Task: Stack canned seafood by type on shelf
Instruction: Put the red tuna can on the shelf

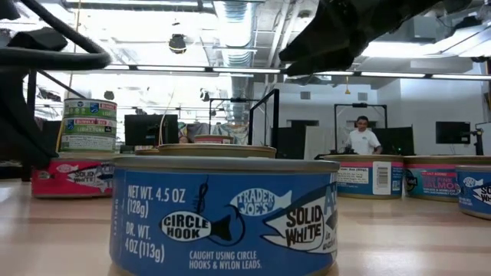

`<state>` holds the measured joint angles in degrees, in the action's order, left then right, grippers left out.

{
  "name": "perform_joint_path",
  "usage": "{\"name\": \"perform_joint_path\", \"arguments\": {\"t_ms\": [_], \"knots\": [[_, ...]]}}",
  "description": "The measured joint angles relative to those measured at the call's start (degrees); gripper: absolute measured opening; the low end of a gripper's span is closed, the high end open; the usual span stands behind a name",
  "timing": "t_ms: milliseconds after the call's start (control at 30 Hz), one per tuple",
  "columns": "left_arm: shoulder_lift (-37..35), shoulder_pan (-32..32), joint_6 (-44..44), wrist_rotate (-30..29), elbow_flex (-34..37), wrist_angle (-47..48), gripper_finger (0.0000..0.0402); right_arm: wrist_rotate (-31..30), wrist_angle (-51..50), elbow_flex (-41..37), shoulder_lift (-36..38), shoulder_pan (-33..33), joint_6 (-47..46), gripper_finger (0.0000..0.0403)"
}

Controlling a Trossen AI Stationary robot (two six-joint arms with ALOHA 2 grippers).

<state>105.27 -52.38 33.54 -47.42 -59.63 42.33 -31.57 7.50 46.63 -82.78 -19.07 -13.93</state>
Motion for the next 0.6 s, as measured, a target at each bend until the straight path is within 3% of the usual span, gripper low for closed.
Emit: {"name": "perform_joint_path", "arguments": {"t_ms": [133,600], "knots": [[0.0,-1.0,0.1,-3.2,0.1,0.4,0.0,0.0,4.4,0.0,-1.9,-0.2,-0.8,0.0301],[-0.1,-1.9,-0.5,-1.8,0.3,0.5,0.0,0.5,8.2,0.0,-6.4,0.4,0.9,0.0301]]}}
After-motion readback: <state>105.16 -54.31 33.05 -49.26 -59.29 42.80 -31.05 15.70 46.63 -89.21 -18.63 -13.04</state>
